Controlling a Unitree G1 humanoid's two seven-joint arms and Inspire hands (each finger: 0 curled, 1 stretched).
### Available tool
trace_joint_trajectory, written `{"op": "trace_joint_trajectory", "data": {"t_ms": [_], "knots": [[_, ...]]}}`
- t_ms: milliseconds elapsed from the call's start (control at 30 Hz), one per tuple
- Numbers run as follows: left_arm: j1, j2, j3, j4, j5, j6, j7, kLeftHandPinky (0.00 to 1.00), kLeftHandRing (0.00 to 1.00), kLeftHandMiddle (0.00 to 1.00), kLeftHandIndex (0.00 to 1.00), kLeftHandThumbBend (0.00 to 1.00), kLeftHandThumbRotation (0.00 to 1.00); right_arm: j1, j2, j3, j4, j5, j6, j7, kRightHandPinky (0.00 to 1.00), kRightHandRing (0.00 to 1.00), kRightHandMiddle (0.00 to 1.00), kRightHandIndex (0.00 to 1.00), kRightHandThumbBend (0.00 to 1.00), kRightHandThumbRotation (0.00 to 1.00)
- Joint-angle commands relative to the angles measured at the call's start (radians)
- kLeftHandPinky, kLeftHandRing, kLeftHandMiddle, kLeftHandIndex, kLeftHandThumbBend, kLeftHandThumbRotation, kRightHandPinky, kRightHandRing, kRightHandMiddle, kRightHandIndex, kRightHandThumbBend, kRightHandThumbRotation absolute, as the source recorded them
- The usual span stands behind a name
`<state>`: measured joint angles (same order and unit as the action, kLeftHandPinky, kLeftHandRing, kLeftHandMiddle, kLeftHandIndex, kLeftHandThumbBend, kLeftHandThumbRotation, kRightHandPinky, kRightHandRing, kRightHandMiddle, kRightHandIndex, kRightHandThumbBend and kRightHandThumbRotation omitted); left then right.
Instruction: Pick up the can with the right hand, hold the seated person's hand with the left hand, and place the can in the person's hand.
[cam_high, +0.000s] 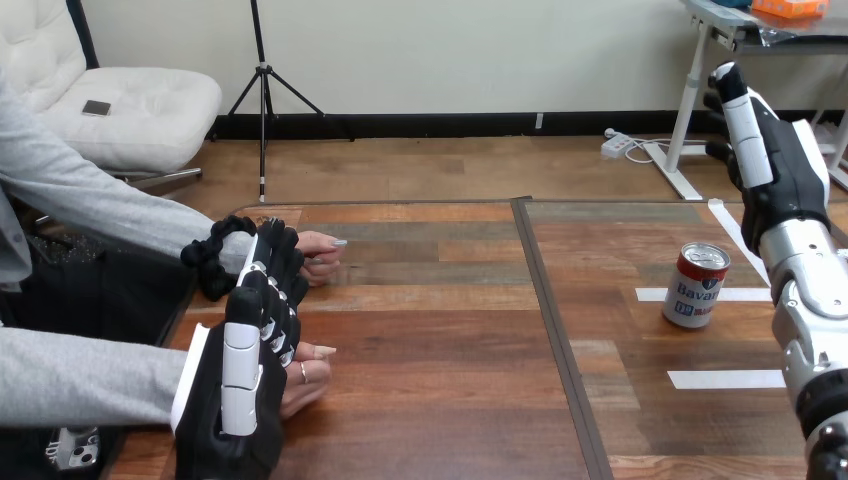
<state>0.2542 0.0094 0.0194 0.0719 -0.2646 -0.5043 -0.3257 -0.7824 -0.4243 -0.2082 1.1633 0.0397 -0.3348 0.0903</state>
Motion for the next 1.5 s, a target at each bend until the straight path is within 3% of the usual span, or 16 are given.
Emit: {"op": "trace_joint_trajectory", "data": {"t_ms": [0,400,700,933,1200,1467], "knots": [[-0.064,-0.003,0.013,0.017,0.000,-0.038,-0.003,1.00,1.00,0.99,0.98,0.77,1.00,-0.107,-0.031,-0.005,0.023,-0.007,0.013,-0.024,0.96,0.96,0.93,0.92,1.00,0.94],[-0.062,0.001,0.007,0.010,-0.006,-0.034,-0.010,1.00,1.00,0.98,0.97,0.79,1.00,-0.132,-0.048,-0.022,0.070,0.005,0.063,-0.032,1.00,1.00,0.98,0.98,1.00,0.92],[-0.064,0.003,0.008,0.013,-0.011,-0.033,-0.017,1.00,1.00,0.98,0.97,0.80,1.00,-0.135,-0.061,-0.006,0.081,-0.020,0.111,-0.060,1.00,1.00,0.99,0.99,1.00,0.93],[-0.061,0.002,0.008,0.006,-0.001,-0.032,-0.008,1.00,1.00,0.99,0.97,0.80,1.00,-0.123,-0.072,0.024,0.086,-0.070,0.120,-0.092,1.00,1.00,0.97,0.96,1.00,0.98],[-0.054,0.003,0.008,-0.009,-0.003,-0.020,-0.003,1.00,1.00,0.98,0.97,0.81,1.00,-0.113,-0.070,0.013,0.093,-0.077,0.124,-0.092,1.00,1.00,0.98,0.96,1.00,1.00],[-0.053,0.012,0.005,-0.013,-0.047,-0.010,-0.037,1.00,1.00,0.99,0.97,0.81,1.00,-0.095,-0.065,0.007,0.099,-0.074,0.126,-0.089,1.00,1.00,0.98,0.98,1.00,0.99]]}}
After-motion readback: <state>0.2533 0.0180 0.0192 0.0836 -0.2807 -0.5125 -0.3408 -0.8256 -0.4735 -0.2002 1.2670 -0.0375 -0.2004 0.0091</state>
